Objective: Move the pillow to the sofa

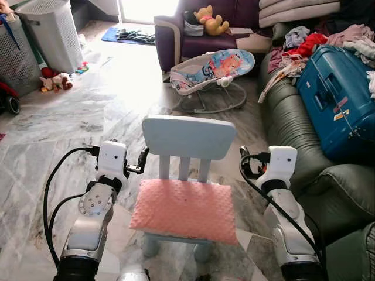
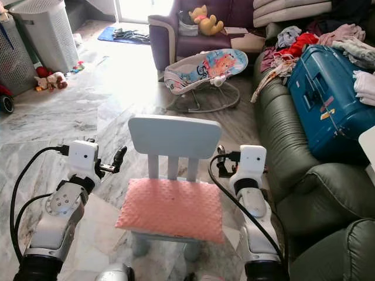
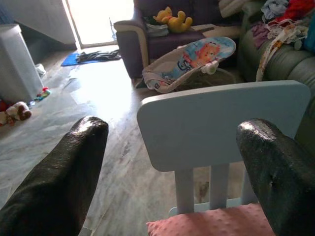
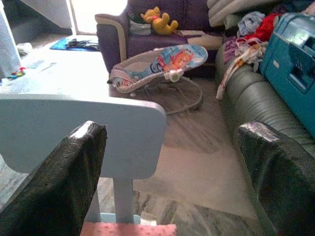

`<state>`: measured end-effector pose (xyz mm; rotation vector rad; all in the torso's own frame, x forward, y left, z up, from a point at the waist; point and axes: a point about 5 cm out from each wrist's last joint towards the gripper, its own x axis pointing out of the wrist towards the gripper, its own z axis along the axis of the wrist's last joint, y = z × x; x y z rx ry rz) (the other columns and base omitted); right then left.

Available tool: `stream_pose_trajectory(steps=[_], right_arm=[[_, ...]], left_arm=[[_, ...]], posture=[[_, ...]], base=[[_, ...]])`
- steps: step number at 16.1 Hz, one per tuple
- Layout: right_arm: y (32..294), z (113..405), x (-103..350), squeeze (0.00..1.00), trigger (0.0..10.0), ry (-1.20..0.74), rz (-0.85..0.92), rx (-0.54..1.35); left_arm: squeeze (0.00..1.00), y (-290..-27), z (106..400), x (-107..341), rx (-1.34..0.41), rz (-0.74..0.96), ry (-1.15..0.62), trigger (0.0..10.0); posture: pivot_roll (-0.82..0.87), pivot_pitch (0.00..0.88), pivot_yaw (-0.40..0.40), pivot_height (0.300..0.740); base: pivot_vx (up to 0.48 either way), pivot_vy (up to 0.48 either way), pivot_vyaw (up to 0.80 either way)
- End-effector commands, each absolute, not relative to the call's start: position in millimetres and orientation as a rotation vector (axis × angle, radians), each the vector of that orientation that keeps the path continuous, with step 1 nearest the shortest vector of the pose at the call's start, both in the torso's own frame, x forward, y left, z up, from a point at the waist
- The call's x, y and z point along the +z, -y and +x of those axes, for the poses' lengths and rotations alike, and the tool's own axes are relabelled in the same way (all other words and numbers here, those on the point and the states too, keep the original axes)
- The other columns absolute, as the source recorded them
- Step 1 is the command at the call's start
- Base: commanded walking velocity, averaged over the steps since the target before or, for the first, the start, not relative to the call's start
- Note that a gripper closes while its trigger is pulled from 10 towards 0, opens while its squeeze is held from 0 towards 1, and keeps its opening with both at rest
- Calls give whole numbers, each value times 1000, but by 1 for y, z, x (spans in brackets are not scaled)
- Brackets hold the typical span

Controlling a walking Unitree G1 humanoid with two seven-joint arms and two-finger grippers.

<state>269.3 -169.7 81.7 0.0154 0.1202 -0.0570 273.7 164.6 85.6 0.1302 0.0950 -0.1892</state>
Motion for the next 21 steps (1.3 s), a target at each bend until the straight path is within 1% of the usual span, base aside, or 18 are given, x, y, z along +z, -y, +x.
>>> stream_pose_trajectory(steps=[1, 3, 6, 14, 15, 20, 21], right_arm=[[171, 269, 86, 0, 10000, -112, 23, -73], [171, 271, 88, 0, 10000, -103, 27, -73], [170, 270, 88, 0, 10000, -106, 24, -61], [171, 267, 91, 0, 10000, -98, 29, -52], [173, 265, 91, 0, 10000, -99, 30, -52], [192, 238, 84, 0, 10000, -146, 28, -30], [193, 238, 84, 0, 10000, -149, 33, -20]], left_arm=[[0, -164, 274, 84, -192, 131, -109, 10000], [0, -163, 275, 85, -194, 130, -107, 10000], [0, -164, 274, 84, -203, 129, -121, 10000], [0, -174, 266, 81, -162, 122, -138, 10000], [0, -176, 264, 81, -159, 124, -141, 10000], [0, -207, 251, 82, -85, 184, -158, 10000], [0, -207, 251, 83, -77, 181, -157, 10000]], posture=[[-22, 0, -48, 740], [-23, 0, -48, 740], [-24, 0, -52, 740], [-23, 0, -57, 740], [-23, 0, -56, 740], [-20, 0, -58, 740], [-20, 0, -58, 740]], base=[[0, 0, -800], [0, 0, -681], [0, 0, 0], [0, 0, 0], [0, 0, 0], [0, 0, 0], [0, 0, 0]])
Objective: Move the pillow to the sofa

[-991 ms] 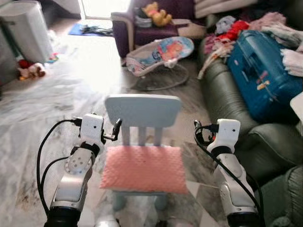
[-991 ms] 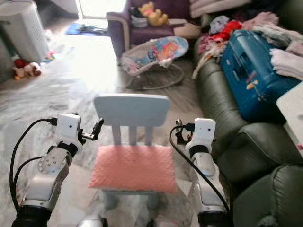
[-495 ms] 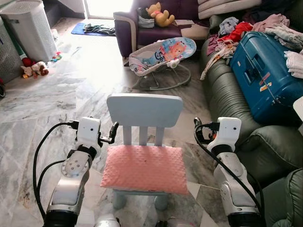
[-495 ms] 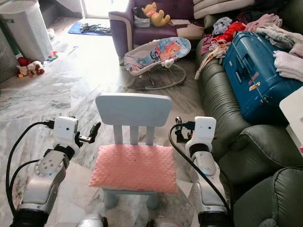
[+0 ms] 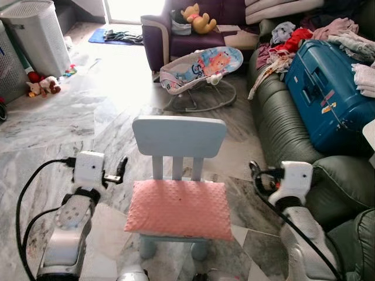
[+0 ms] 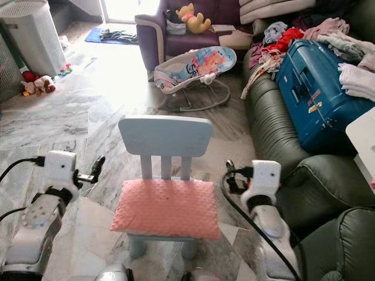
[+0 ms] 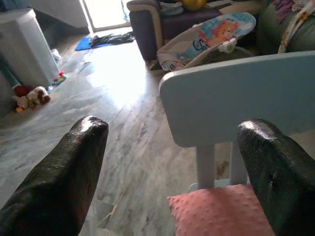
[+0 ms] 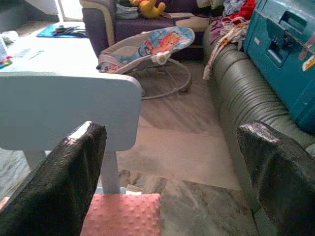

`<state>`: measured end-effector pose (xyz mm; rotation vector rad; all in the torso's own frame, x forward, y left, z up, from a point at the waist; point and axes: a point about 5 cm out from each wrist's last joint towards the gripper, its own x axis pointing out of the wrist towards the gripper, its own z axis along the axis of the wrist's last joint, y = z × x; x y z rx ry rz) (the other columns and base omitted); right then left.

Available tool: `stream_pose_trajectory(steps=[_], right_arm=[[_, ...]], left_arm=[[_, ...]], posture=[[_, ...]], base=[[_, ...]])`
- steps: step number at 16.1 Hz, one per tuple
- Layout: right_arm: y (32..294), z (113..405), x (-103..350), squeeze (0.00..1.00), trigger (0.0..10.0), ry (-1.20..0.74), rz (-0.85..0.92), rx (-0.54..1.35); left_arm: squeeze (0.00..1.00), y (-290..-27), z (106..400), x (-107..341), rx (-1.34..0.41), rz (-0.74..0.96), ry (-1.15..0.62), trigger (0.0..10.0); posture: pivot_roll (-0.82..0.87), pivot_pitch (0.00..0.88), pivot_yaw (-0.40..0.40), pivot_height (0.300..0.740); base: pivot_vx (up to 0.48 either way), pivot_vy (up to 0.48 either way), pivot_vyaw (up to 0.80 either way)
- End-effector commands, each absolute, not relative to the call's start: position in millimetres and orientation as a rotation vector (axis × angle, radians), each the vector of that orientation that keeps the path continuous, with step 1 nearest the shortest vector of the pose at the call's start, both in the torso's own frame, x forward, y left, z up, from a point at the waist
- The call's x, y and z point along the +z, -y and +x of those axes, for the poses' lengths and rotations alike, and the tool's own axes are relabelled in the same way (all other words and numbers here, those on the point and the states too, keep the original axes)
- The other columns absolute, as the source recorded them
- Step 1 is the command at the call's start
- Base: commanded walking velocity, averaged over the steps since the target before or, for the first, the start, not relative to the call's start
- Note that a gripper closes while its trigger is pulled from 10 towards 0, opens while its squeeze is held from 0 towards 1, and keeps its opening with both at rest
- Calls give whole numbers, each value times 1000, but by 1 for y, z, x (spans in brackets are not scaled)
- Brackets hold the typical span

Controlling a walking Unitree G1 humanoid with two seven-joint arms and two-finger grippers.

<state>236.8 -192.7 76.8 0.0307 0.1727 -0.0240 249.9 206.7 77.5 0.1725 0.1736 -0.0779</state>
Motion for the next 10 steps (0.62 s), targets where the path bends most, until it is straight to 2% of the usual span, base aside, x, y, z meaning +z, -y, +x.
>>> stream_pose_trajectory(steps=[1, 5, 10], right_arm=[[191, 239, 84, 0, 10000, -146, 47, 10], [176, 244, 89, 0, 10000, -119, 80, 92], [181, 238, 94, 0, 10000, -71, 71, 43]], left_arm=[[0, -206, 250, 83, -59, 177, -155, 10000], [0, -195, 247, 80, -44, 115, -167, 10000], [0, -198, 236, 77, 15, 93, -173, 10000]], posture=[[-19, 0, -58, 740], [-13, 0, -64, 740], [-15, 0, -65, 740]], base=[[0, 0, 0], [0, 0, 0], [0, 0, 0]])
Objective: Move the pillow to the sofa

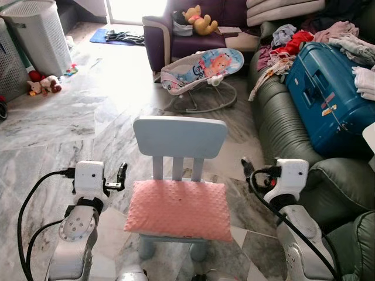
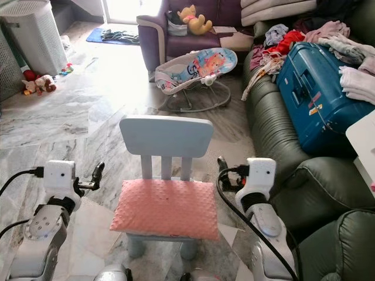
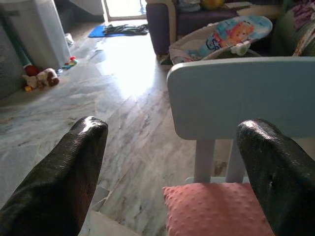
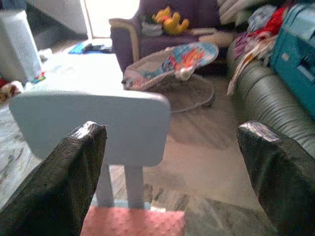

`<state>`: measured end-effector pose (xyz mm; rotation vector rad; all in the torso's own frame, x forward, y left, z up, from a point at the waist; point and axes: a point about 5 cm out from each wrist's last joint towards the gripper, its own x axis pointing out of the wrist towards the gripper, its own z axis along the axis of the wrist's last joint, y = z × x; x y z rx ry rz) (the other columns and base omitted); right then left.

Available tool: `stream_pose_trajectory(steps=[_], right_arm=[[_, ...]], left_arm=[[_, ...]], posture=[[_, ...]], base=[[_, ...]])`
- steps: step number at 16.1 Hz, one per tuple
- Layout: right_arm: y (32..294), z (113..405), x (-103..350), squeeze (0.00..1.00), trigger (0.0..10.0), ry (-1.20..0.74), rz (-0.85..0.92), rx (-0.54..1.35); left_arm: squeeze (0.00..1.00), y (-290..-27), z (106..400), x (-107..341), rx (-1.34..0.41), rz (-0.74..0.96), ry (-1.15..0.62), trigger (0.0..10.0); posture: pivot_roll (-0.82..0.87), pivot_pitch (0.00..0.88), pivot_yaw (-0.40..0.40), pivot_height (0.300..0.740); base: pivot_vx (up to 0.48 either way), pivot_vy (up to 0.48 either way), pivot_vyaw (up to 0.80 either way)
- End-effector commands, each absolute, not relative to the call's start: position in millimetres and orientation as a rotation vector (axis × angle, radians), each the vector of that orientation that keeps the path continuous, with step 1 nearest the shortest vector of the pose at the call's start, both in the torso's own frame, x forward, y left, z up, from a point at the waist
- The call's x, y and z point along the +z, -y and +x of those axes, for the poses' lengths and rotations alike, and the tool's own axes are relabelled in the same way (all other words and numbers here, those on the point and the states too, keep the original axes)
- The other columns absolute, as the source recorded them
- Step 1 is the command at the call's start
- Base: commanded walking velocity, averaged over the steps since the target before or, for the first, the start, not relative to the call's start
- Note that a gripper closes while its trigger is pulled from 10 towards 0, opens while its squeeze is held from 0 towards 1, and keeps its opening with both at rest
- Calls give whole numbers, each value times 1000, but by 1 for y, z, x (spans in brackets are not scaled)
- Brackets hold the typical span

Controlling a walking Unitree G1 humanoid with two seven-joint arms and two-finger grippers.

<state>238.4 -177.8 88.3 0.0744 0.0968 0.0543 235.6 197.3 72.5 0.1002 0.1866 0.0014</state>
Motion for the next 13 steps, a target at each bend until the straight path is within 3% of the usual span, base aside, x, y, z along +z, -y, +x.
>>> stream_pose_trajectory(steps=[1, 10, 13], right_arm=[[179, 238, 93, 0, 10000, -72, 72, 52], [176, 240, 91, 0, 10000, -75, 86, 63], [176, 240, 91, 0, 10000, -75, 91, 64]], left_arm=[[0, -197, 236, 77, 13, 96, -172, 10000], [0, -194, 238, 77, -4, 102, -169, 10000], [0, -193, 239, 77, -12, 105, -168, 10000]], posture=[[-15, 0, -65, 740], [-13, 0, -60, 740], [-14, 0, -59, 710]], base=[[0, 0, 0], [0, 0, 0], [0, 0, 0]])
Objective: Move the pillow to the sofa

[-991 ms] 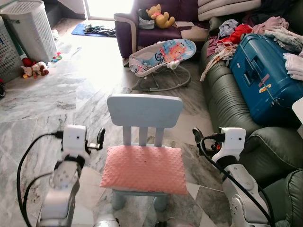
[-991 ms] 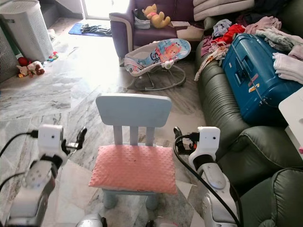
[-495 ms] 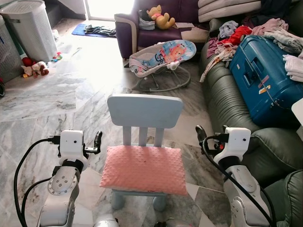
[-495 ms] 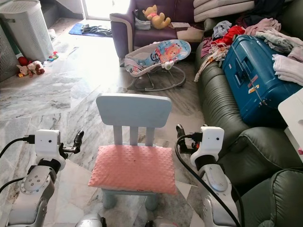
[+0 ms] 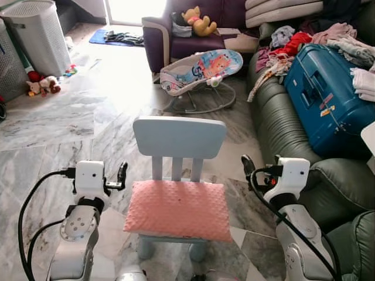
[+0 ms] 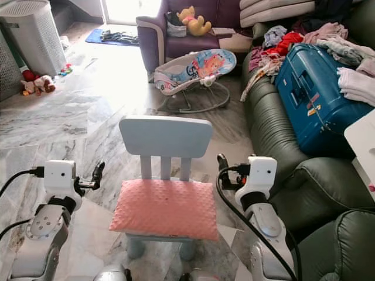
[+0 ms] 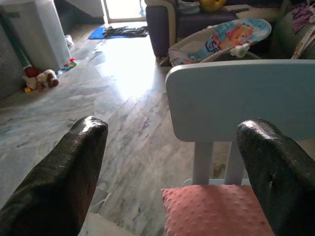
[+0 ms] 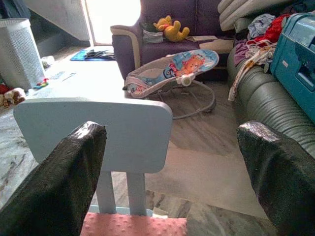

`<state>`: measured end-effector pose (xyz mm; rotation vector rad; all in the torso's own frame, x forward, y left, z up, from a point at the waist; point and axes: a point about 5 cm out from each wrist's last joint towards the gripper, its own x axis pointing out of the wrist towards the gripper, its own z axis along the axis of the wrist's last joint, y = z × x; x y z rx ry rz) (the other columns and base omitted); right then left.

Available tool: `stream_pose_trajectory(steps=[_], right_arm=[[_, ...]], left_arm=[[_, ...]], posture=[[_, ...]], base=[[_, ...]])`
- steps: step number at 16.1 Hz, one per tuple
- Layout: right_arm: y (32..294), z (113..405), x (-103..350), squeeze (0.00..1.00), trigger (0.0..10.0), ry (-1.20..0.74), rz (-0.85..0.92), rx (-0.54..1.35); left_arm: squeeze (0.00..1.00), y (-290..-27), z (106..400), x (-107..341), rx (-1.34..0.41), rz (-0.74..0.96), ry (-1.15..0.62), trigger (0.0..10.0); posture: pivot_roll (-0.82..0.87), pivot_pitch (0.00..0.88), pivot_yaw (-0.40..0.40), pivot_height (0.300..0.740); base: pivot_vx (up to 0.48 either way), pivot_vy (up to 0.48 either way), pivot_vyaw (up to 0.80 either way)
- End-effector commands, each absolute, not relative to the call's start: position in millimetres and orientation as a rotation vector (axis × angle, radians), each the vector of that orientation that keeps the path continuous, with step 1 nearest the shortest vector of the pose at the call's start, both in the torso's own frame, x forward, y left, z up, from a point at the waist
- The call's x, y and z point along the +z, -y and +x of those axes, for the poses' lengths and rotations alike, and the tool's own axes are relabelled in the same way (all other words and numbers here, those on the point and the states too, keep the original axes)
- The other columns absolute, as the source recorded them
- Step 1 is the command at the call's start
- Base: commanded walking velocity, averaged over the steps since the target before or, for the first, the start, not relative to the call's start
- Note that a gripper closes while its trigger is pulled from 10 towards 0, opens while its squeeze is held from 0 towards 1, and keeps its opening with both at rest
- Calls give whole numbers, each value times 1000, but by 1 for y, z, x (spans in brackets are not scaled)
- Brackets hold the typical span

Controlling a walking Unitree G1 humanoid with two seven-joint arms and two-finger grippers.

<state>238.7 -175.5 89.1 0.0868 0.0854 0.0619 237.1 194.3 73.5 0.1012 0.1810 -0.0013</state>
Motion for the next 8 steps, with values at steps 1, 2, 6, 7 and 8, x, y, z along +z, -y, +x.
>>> stream_pose_trajectory(steps=[1, 2, 6, 7, 8], right_arm=[[176, 240, 91, 0, 10000, -73, 92, 66], [176, 240, 91, 0, 10000, -73, 92, 67], [175, 244, 100, 0, 10000, -11, 39, 42], [175, 245, 100, 0, 10000, -4, 25, 31], [176, 246, 101, 0, 10000, 6, 26, 22]], left_arm=[[0, -193, 240, 77, -14, 106, -166, 10000], [0, -193, 240, 78, -14, 107, -165, 10000], [0, -193, 243, 80, 4, 126, -137, 10000], [0, -194, 243, 82, 24, 154, -119, 10000], [0, -195, 244, 83, 39, 171, -106, 10000]], posture=[[-14, 0, -58, 700], [-14, 0, -58, 695], [-12, 0, -57, 680], [-10, 0, -59, 680], [-12, 0, -58, 680]], base=[[0, 0, 0], [0, 0, 0], [0, 0, 0], [0, 0, 0], [0, 0, 0]])
